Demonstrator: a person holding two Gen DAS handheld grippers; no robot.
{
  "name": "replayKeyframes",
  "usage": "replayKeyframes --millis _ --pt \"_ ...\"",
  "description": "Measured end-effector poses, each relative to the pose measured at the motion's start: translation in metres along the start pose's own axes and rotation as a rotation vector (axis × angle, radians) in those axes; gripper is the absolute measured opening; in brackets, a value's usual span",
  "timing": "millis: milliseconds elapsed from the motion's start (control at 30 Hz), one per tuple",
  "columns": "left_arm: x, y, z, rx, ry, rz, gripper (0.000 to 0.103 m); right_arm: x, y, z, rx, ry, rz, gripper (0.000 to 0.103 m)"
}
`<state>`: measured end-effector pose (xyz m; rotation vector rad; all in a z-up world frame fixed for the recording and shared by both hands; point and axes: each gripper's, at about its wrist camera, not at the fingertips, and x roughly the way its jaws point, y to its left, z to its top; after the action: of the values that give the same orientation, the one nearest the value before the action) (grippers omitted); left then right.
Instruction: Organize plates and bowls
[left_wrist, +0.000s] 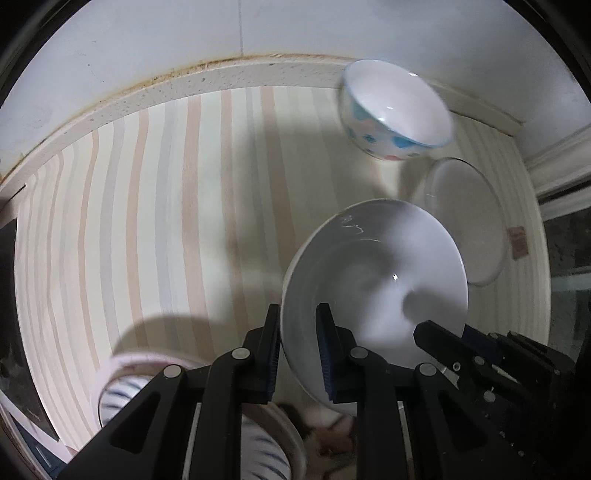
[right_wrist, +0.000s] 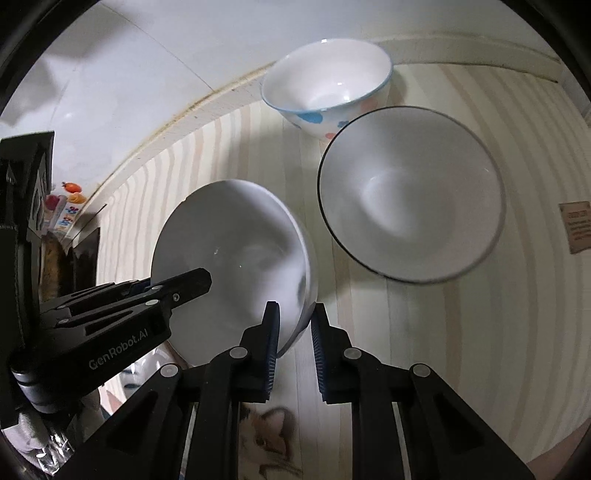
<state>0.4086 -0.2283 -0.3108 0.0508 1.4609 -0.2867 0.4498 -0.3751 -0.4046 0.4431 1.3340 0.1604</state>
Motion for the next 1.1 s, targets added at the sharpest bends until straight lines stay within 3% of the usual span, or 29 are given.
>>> replayKeyframes --millis 200,367,700,1100 --pt "-0.027 -0.009 -0.034 0.019 -0.011 -0.040 0.017 -0.040 -0.004 -0.024 -0.030 -0.022 -0.007 0.019" --pt "-0.025 -0.032 -0.057 0.027 0.007 -0.070 0.017 -0.058 -0.017 -0.049 -0.039 -0.015 -0.029 0.019" --pt "0.013 -0.063 -0.076 0.084 0.080 -0.069 0.017 -0.054 -0.068 -0.091 0.016 0.029 -0.055 0.019" --pt "0.041 -0.086 -0.084 0.129 0.120 -0.038 0.017 -0.038 -0.094 -0.107 0.050 0.049 -0.064 0.019"
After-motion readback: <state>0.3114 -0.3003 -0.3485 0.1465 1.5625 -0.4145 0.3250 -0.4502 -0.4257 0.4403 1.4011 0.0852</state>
